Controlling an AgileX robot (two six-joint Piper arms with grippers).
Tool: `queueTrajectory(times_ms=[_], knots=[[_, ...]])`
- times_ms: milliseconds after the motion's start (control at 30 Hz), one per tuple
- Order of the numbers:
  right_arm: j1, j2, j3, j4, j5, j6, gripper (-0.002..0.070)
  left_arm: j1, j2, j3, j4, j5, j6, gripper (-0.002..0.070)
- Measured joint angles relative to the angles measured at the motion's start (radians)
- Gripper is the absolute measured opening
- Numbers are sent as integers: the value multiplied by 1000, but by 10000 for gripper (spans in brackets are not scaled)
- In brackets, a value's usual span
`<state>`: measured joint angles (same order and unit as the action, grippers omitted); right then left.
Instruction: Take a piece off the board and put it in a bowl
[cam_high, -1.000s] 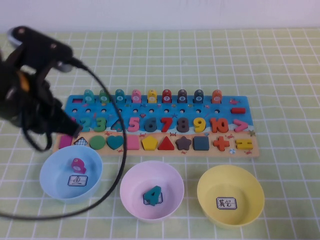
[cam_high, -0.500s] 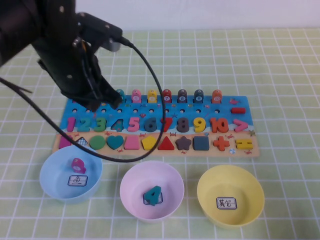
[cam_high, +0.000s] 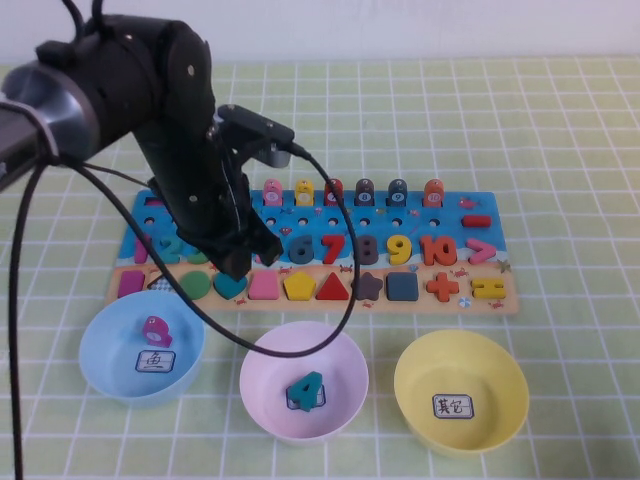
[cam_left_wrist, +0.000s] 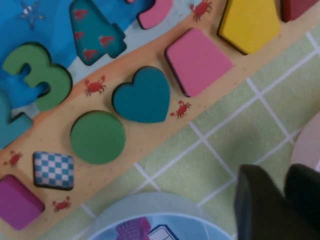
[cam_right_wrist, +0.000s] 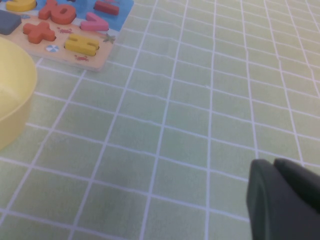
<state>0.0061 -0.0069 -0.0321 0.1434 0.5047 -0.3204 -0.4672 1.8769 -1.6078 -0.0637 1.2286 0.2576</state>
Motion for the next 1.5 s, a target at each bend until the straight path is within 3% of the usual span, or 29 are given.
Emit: queueTrajectory(times_ms=[200, 333, 933, 1267, 1500], knots=[[0, 0, 0, 0, 0, 0, -17, 0, 53, 0, -4, -21, -54, 370], [0, 0, 0, 0, 0, 0, -17, 0, 66, 0, -17, -68, -122, 434], [0, 0, 0, 0, 0, 0, -17, 0, 150, -2, -52, -181, -330, 447], [0, 0, 0, 0, 0, 0, -17, 0, 194, -2, -53, -191, -352, 382], [0, 0, 0, 0, 0, 0, -17, 0, 203, -2, -53, -205, -359, 373]])
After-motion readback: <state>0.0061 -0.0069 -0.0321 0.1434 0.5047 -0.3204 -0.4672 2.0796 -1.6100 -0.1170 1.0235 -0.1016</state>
